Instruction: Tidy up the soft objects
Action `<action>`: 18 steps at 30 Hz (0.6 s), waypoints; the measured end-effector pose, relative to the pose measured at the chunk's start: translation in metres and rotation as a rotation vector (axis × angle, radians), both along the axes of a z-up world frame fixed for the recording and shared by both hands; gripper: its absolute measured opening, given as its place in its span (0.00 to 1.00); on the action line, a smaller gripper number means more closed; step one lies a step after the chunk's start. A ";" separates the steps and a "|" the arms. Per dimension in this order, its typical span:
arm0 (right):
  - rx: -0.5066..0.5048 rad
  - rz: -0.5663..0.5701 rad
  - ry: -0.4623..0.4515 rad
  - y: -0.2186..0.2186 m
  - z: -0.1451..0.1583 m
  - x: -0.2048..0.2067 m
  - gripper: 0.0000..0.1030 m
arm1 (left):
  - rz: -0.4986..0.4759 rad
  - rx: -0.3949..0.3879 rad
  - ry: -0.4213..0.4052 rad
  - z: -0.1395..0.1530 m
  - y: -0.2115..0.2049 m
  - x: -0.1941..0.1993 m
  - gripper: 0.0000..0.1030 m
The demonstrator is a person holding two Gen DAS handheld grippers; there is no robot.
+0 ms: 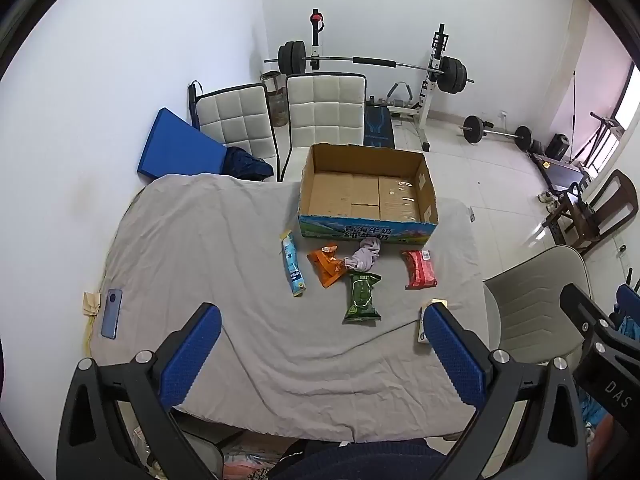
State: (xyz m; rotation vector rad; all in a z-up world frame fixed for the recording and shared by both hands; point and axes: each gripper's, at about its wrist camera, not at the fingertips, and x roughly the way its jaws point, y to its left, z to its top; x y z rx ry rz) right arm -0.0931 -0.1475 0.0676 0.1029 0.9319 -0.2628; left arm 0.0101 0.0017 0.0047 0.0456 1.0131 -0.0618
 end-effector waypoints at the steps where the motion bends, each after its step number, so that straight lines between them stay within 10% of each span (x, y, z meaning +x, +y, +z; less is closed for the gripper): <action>1: -0.001 0.000 -0.002 0.000 0.001 0.000 1.00 | -0.001 -0.001 -0.001 0.000 0.000 0.000 1.00; 18: 0.002 -0.001 -0.009 0.000 0.005 -0.002 1.00 | -0.006 -0.004 -0.009 0.003 -0.001 -0.002 1.00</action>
